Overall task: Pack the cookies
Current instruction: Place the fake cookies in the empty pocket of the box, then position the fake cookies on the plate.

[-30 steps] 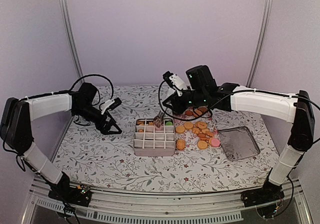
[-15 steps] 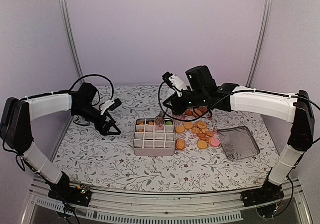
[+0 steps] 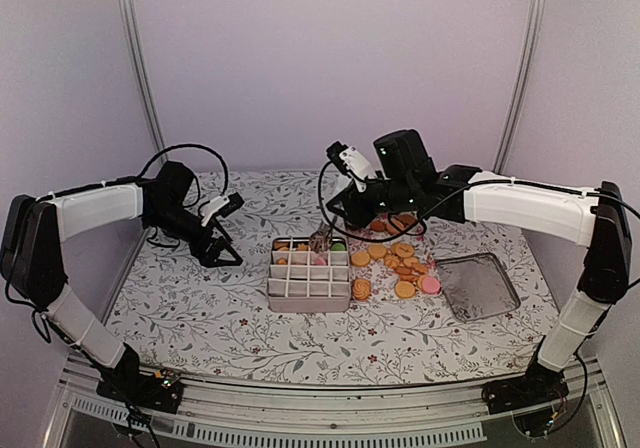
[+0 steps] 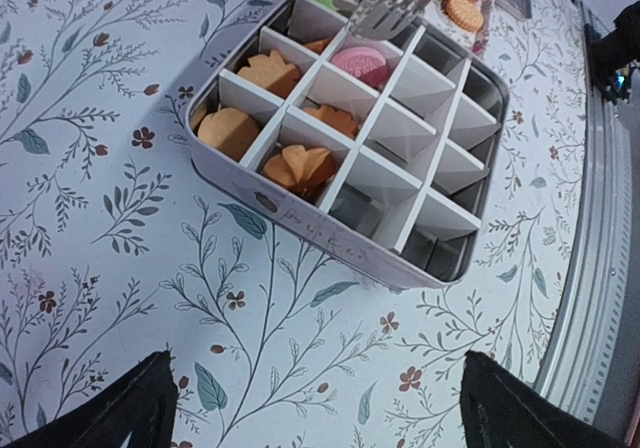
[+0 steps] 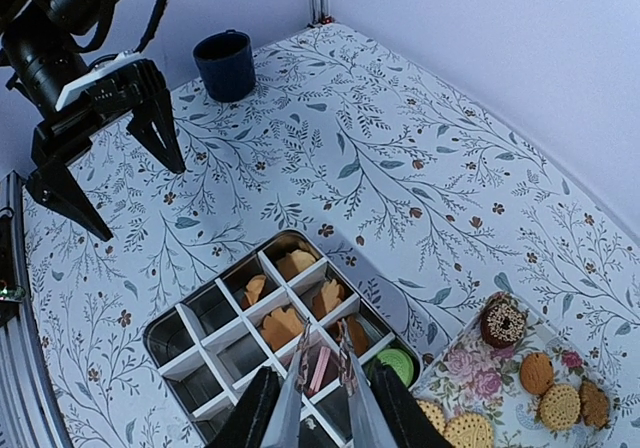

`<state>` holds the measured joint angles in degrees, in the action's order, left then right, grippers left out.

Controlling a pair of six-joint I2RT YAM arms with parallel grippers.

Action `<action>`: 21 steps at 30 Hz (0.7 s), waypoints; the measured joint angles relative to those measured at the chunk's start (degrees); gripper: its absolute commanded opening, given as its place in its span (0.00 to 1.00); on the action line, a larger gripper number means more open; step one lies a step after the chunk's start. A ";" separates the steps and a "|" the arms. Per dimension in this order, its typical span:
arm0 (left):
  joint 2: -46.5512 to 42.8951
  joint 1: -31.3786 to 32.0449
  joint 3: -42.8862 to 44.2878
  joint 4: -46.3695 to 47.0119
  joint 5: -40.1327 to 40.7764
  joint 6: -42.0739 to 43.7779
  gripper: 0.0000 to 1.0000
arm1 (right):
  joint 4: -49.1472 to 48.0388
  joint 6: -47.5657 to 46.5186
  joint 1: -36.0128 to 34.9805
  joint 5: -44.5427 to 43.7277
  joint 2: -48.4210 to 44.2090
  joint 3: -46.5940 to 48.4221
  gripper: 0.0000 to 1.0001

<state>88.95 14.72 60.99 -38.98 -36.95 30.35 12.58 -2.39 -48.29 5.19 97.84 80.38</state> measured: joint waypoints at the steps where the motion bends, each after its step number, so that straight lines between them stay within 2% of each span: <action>1: 0.00 0.00 0.02 -0.11 -0.02 0.11 0.99 | 0.11 0.02 0.20 -0.17 -0.28 0.00 0.28; 6: 0.00 -0.02 0.09 -1.33 0.11 1.51 0.99 | 0.24 0.68 2.23 -0.15 -3.69 -1.07 0.28; 11: 0.00 -0.39 0.15 -1.40 0.15 1.62 0.99 | -0.20 2.67 7.13 -0.50 -8.46 -4.70 0.29; 21: 0.02 -0.63 0.90 -1.68 0.22 1.60 0.99 | 0.20 3.98 11.30 -3.58 -9.66 -11.26 0.28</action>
<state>88.97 14.09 61.89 -40.66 -36.73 31.94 12.78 1.58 -36.99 1.61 88.18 69.12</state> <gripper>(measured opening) 0.993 0.288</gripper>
